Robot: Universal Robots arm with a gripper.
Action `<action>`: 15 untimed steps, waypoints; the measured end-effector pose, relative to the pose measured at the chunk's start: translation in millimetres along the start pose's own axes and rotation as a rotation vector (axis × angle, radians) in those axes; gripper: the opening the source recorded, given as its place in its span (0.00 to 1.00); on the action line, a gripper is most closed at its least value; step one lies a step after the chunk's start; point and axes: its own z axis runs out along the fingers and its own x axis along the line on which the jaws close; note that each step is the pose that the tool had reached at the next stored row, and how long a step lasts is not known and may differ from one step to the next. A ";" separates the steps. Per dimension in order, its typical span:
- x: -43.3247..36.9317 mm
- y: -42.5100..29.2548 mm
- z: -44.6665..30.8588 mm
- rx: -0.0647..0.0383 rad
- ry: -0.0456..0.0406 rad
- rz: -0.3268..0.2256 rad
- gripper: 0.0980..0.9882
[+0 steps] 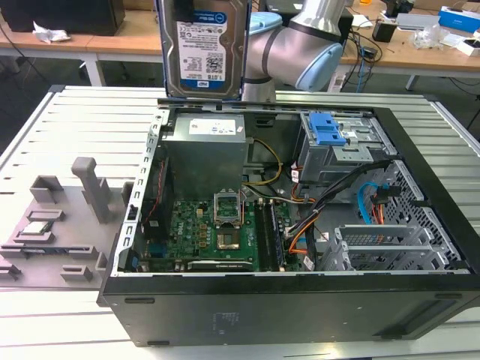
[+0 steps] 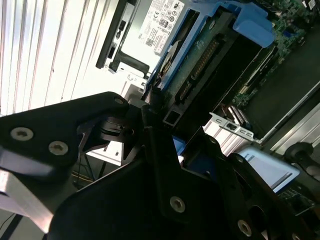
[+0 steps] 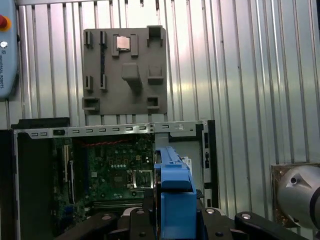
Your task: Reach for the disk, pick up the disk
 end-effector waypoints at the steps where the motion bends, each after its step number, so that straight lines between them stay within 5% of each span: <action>1: -0.1 -1.9 -0.1 0.000 0.0000 0.000 0.30; 9: -2.1 -30.1 -1.2 0.000 0.0000 0.000 0.30; 15: -2.4 -34.1 -1.4 0.000 0.0000 0.000 0.30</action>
